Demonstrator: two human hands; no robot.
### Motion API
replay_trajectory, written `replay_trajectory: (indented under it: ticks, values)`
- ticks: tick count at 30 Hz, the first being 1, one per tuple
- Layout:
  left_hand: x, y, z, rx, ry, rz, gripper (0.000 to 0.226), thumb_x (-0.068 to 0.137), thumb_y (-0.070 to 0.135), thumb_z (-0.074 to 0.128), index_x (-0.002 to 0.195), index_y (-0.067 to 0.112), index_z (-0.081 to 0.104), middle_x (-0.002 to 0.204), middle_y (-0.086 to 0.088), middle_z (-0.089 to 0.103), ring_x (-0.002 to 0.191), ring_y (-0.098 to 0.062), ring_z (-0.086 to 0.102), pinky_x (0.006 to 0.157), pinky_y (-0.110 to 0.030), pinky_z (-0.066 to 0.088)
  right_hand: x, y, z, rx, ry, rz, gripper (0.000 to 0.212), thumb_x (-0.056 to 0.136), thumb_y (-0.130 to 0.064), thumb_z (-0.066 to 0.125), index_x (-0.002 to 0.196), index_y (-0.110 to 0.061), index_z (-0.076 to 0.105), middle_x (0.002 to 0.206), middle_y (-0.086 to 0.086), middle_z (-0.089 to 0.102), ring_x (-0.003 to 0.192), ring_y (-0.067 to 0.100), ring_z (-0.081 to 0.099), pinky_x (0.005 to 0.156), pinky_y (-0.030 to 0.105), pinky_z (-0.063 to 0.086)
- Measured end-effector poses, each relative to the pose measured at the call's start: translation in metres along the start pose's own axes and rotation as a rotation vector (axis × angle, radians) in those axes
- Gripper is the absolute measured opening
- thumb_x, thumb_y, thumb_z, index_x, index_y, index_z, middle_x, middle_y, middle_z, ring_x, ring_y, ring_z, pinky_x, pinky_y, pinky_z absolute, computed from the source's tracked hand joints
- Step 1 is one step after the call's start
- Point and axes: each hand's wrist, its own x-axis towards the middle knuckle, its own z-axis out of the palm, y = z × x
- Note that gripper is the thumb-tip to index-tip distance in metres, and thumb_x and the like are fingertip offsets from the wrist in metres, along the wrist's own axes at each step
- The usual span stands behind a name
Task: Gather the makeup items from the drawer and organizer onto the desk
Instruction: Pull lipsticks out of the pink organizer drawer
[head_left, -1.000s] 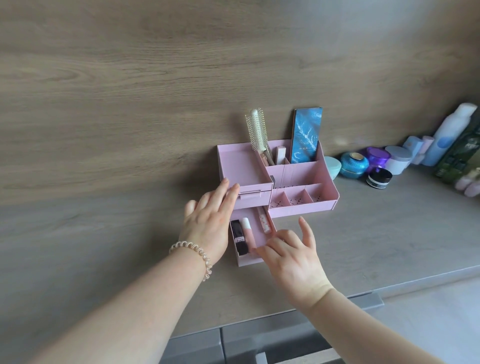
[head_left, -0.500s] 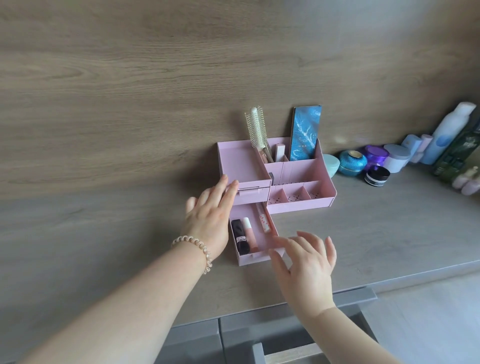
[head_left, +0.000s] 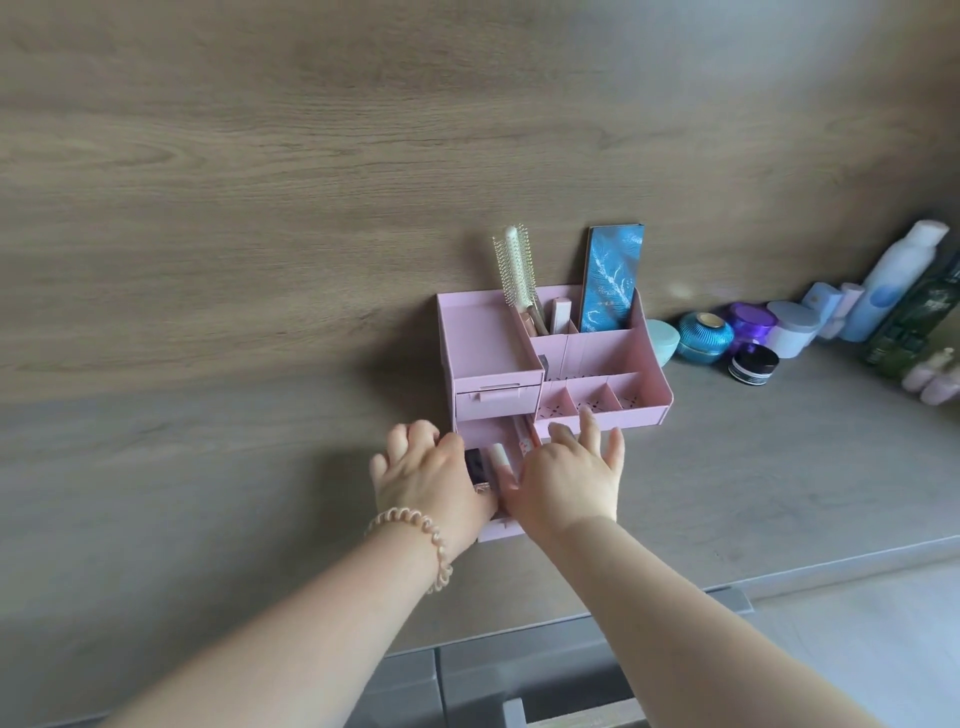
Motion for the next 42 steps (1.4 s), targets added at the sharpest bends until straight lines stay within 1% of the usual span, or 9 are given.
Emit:
replay_trajectory:
  ticks: [6,11,15,21,25,29,34,37,42]
  values:
    - [0.016,0.004,-0.003,-0.010,-0.289,-0.123,0.039,0.065,0.059,0.049,0.087,0.027,0.049,0.114,-0.001,0.043,0.118,-0.027,0.031,0.091,-0.040,0.032,-0.001,0.000,-0.001,0.014,-0.087,0.066,0.063,0.091,-0.065,0.018,0.113,-0.028,0.064,0.128,-0.001,0.055,0.143,0.030,0.003,0.112,0.053,0.000]
    - [0.012,0.008,0.003,-0.015,-0.028,-0.063,0.047,0.065,0.055,0.054,0.102,0.029,0.041,0.112,0.002,0.040,0.112,-0.023,0.034,0.086,-0.036,0.030,-0.003,0.001,-0.003,0.064,-0.117,0.125,0.068,0.088,-0.069,0.021,0.104,-0.023,0.069,0.129,0.001,0.055,0.144,0.030,0.006,0.113,0.052,0.003]
    - [0.016,0.009,0.000,0.090,-0.128,0.007,0.034,0.068,0.048,0.049,0.097,0.030,0.054,0.114,0.002,0.040,0.120,-0.025,0.026,0.088,-0.037,0.026,-0.001,0.001,0.000,0.074,-0.137,0.145,0.071,0.087,-0.070,0.020,0.098,-0.021,0.071,0.128,0.001,0.055,0.143,0.030,0.007,0.112,0.052,0.003]
    - [0.020,0.011,0.001,0.045,-0.312,-0.052,0.045,0.065,0.049,0.052,0.106,0.032,0.053,0.126,-0.001,0.037,0.133,-0.030,0.015,0.100,-0.043,0.027,-0.002,-0.002,-0.003,0.088,-0.157,0.147,0.061,0.092,-0.060,0.021,0.110,-0.022,0.065,0.133,0.003,0.050,0.144,0.030,0.004,0.113,0.052,0.001]
    - [0.014,0.013,0.004,-0.061,-0.228,-0.053,0.042,0.065,0.043,0.056,0.106,0.038,0.049,0.128,0.002,0.034,0.133,-0.029,0.016,0.101,-0.041,0.025,-0.004,-0.003,-0.008,0.056,-0.102,0.113,0.051,0.094,-0.053,0.027,0.112,-0.021,0.063,0.136,0.003,0.047,0.144,0.028,0.002,0.113,0.052,-0.002]
    - [0.008,0.015,0.004,-0.006,-0.070,0.034,0.046,0.054,0.047,0.050,0.098,0.033,0.053,0.112,0.007,0.037,0.112,-0.022,0.028,0.087,-0.035,0.023,-0.011,0.001,-0.011,0.120,-0.028,0.137,0.039,0.092,-0.043,0.035,0.106,-0.024,0.066,0.138,-0.001,0.046,0.144,0.024,0.002,0.113,0.050,-0.004]
    - [0.012,0.020,0.009,0.013,-0.060,0.098,0.018,0.073,0.025,0.051,0.090,0.028,0.050,0.094,0.008,0.057,0.101,-0.022,0.040,0.073,-0.033,0.019,-0.026,0.010,-0.002,0.308,0.182,0.216,0.021,0.083,-0.035,0.050,0.081,-0.026,0.069,0.108,-0.010,0.062,0.137,0.019,0.024,0.111,0.046,0.000]
    - [0.015,0.021,0.010,0.005,-0.131,0.053,0.019,0.075,0.024,0.052,0.094,0.027,0.051,0.090,0.004,0.066,0.102,-0.022,0.047,0.074,-0.034,0.020,-0.030,0.010,0.007,0.480,0.342,0.276,0.016,0.082,-0.036,0.061,0.071,-0.027,0.068,0.081,-0.011,0.066,0.126,0.017,0.042,0.110,0.044,0.004]
    - [0.008,0.023,0.010,-0.026,0.007,0.023,0.014,0.077,0.024,0.052,0.088,0.025,0.061,0.092,0.005,0.065,0.103,-0.022,0.047,0.079,-0.037,0.027,-0.037,0.016,0.004,0.736,0.433,0.292,0.007,0.079,-0.040,0.068,0.076,-0.035,0.065,0.075,-0.023,0.062,0.095,0.005,0.050,0.102,0.037,0.026]
